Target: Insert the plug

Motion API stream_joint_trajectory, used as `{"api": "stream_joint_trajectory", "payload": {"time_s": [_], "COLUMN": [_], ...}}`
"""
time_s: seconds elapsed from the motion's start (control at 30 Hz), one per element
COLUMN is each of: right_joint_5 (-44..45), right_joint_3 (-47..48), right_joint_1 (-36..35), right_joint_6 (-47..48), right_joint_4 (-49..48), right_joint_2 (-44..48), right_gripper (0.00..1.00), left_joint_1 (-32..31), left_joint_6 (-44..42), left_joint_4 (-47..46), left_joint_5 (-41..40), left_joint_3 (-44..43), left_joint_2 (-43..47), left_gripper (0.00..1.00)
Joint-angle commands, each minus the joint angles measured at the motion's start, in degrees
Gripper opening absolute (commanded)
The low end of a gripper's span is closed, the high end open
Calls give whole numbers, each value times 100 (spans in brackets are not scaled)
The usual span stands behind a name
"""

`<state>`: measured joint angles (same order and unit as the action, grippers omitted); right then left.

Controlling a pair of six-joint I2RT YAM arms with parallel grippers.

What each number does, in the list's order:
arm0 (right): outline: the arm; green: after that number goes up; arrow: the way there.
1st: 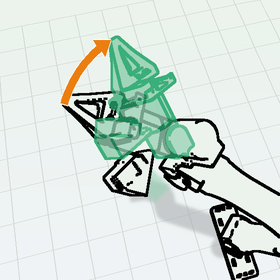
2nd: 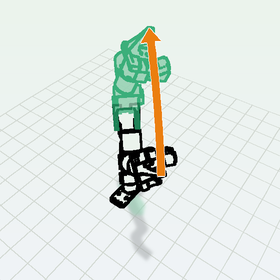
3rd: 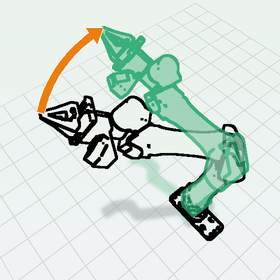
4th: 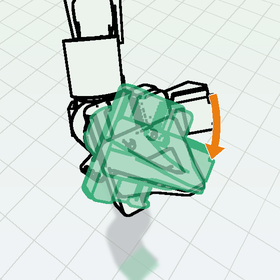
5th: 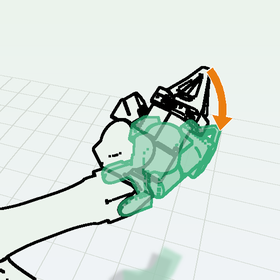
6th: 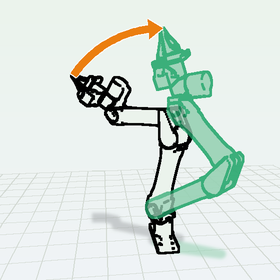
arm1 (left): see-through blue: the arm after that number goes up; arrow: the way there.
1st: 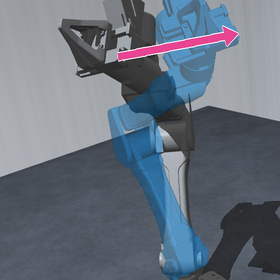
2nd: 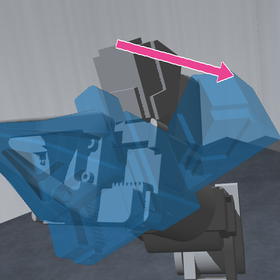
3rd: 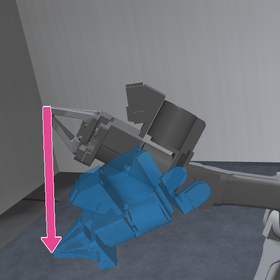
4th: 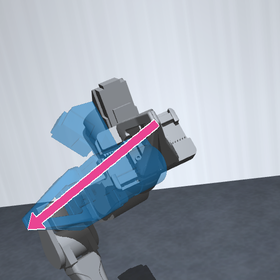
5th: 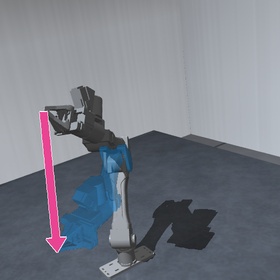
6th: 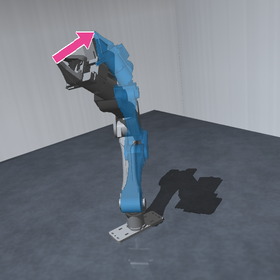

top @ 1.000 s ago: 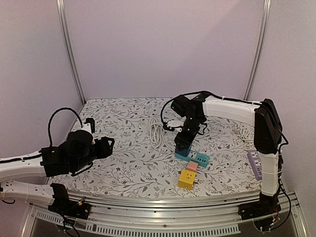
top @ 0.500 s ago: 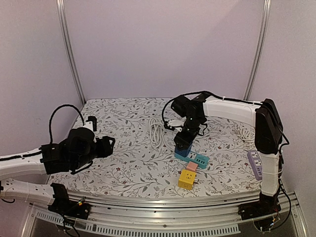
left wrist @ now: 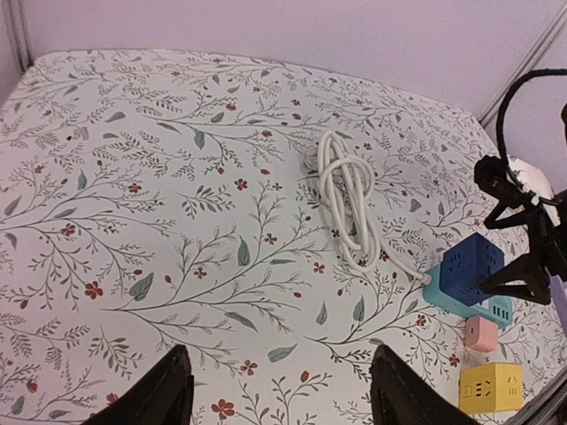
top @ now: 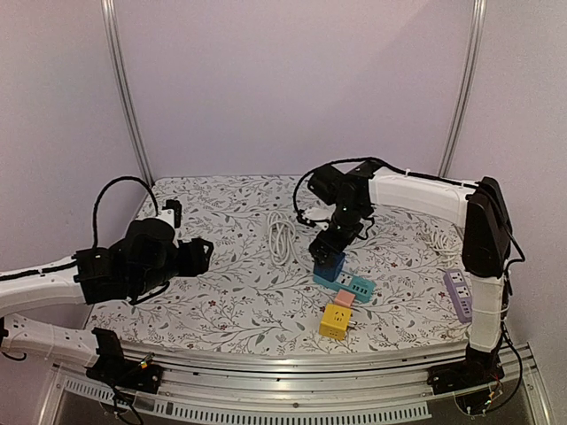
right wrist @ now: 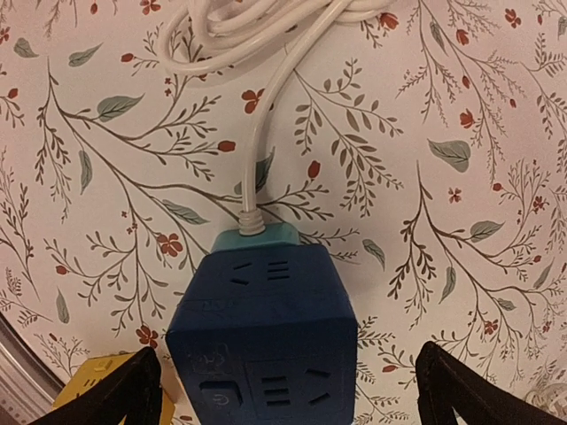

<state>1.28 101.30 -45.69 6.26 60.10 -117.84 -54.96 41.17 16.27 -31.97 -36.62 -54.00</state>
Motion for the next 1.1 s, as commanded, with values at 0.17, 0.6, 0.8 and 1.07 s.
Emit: {"api": "stream_joint_trajectory", "payload": {"time_s": [0.17, 0.6, 0.8, 1.07], "right_joint_5": [371, 414, 332, 88], "right_joint_3": [182, -14, -682, -2169], "right_joint_1": [-25, 27, 87, 96], "right_joint_6": [-258, -580, -1314, -2069], "right_joint_4": [-255, -869, -1042, -1167], "right_joint_2": [624, 1584, 2436, 3736], "right_gripper": [99, 99, 99, 99], "left_joint_1": [-68, 327, 356, -573], "left_joint_6": [-211, 487, -17, -1024], "left_joint_4": [562, 830, 518, 573], "left_joint_5": [-144, 454, 1301, 1679], "left_joint_3": [-442, -527, -550, -1598], "left_joint_2": [-120, 75, -62, -1566], "left_gripper": [88, 100, 99, 98]}}
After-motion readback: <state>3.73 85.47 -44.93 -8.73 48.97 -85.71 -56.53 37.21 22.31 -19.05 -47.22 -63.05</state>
